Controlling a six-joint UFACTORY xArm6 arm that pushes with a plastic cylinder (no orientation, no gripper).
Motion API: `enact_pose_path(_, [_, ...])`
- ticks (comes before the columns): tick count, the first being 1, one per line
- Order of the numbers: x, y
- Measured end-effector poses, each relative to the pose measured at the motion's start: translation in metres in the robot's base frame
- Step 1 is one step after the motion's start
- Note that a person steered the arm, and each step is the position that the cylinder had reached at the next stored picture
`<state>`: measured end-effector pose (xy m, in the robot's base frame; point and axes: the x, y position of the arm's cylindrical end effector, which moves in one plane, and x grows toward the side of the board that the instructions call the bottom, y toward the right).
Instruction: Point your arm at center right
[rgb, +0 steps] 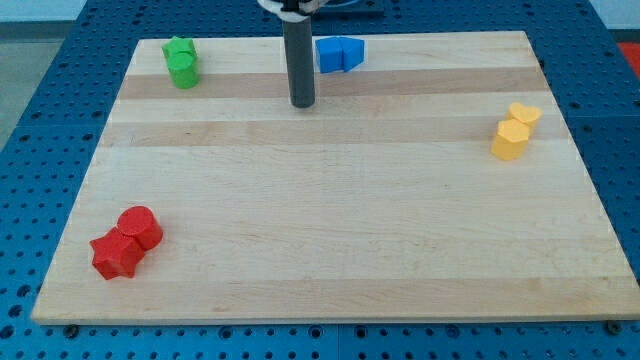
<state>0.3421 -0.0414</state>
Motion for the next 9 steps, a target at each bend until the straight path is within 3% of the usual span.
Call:
enact_pose_path(2, [0.077, 0.028])
enact_pose_path(4, [0.139, 0.127])
enact_pose_path(6, [0.14, 0.253])
enact_pose_path(9, [0.088, 0.304])
